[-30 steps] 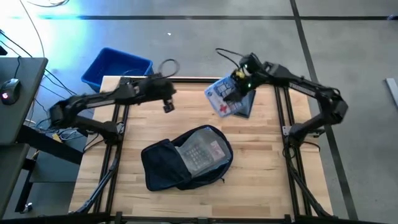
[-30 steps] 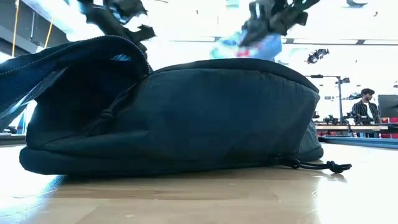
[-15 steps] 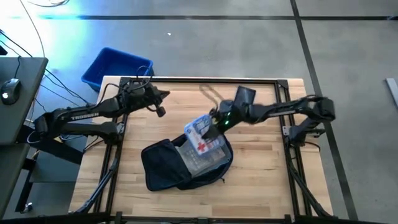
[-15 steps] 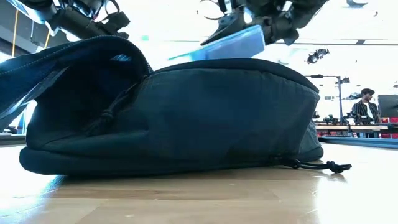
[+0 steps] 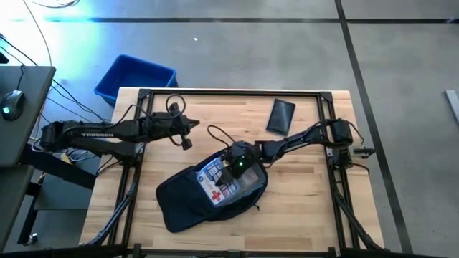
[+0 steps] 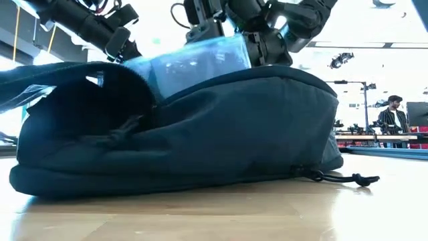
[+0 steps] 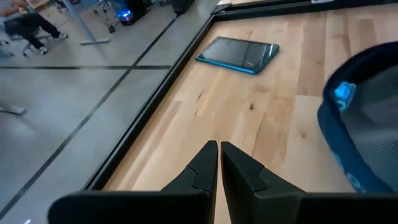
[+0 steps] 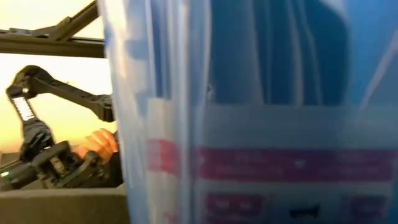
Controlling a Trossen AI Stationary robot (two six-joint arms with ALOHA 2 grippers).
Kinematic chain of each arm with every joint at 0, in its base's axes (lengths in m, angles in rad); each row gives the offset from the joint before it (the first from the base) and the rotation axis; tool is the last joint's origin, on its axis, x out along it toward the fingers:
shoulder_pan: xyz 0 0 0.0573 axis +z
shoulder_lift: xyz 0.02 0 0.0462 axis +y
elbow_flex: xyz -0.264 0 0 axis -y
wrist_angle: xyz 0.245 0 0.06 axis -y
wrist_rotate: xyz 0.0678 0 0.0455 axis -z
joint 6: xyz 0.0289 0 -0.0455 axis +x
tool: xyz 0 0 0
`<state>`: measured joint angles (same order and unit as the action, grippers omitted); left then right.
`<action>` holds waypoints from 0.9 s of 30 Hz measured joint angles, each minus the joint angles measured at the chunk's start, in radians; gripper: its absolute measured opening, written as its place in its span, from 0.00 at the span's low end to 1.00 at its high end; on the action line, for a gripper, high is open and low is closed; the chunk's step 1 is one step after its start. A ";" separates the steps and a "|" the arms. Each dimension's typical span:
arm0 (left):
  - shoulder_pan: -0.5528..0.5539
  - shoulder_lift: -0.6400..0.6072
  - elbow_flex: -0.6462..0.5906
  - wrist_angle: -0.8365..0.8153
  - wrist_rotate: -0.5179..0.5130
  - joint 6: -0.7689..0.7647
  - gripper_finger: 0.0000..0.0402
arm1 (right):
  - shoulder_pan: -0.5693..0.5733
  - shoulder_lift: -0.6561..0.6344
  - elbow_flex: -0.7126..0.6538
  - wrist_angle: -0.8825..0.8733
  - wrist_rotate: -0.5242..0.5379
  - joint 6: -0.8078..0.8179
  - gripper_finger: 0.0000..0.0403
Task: Unpack backpack
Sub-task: Put the blue first aid kit in the black backpack
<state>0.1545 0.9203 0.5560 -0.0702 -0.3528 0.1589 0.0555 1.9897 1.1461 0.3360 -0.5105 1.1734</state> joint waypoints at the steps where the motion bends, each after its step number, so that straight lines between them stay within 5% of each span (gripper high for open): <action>1: -0.010 0.000 0.000 0.001 -0.009 0.000 0.00 | -0.004 -0.006 0.000 -0.015 0.001 -0.015 0.30; 10: -0.040 0.000 0.000 -0.020 -0.063 -0.009 0.00 | -0.023 -0.065 -0.001 -0.205 0.067 -0.083 0.30; 18: -0.046 0.000 0.000 -0.013 -0.059 -0.019 0.00 | -0.009 -0.033 0.000 -0.137 0.094 -0.072 0.30; 21: -0.046 0.000 0.000 -0.014 -0.059 -0.021 0.00 | -0.012 -0.033 0.000 -0.115 0.103 -0.140 0.40; 27: -0.046 0.000 0.000 -0.014 -0.058 -0.035 0.00 | -0.024 -0.033 -0.001 -0.113 0.045 -0.237 0.75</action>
<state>0.1089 0.9199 0.5560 -0.0845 -0.4103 0.1234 0.0319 1.9564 1.1454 0.2232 -0.4656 0.9360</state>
